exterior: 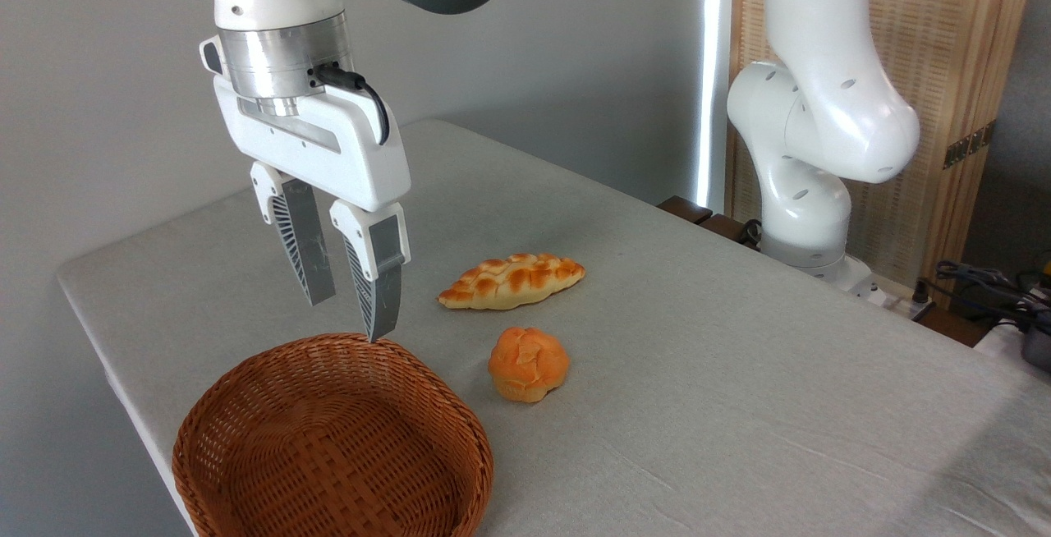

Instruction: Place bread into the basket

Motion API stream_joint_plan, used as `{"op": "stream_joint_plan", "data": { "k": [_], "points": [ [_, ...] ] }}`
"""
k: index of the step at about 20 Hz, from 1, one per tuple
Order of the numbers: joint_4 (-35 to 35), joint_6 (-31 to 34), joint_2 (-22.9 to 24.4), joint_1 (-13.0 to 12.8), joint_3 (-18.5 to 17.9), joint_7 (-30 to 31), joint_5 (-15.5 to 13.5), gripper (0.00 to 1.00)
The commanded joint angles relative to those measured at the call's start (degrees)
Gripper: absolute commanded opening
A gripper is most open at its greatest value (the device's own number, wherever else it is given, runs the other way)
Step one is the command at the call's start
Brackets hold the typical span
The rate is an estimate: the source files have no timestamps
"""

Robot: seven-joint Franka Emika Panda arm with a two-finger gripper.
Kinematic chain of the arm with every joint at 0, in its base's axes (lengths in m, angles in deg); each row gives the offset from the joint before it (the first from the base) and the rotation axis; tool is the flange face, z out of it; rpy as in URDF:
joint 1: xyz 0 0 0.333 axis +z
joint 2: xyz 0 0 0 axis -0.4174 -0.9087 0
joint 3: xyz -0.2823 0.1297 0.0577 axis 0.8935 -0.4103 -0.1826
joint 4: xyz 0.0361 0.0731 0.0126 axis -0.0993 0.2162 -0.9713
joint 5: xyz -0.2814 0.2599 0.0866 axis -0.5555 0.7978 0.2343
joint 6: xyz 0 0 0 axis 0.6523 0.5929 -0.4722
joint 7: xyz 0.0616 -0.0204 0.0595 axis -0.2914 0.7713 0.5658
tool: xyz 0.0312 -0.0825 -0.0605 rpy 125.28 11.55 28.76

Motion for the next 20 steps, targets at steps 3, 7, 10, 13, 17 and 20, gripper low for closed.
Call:
{"op": "stream_joint_plan", "data": {
  "k": [3, 7, 10, 13, 17, 20],
  "points": [
    [-0.5, -0.64, 0.02, -0.88, -1.42, 0.63, -0.31, 1.0],
    [-0.5, -0.64, -0.07, -0.88, -1.16, 0.63, -0.31, 1.0],
    [-0.5, -0.73, -0.07, -0.88, -1.16, 0.54, -0.31, 1.0],
    [-0.5, -0.55, -0.07, -0.88, -1.25, 0.54, -0.31, 1.0],
    [-0.15, -0.38, -0.07, -0.97, -0.99, 0.63, -0.31, 1.0],
    [0.47, -0.38, 0.11, -1.14, -0.81, 0.63, -0.31, 1.0]
  ]
}}
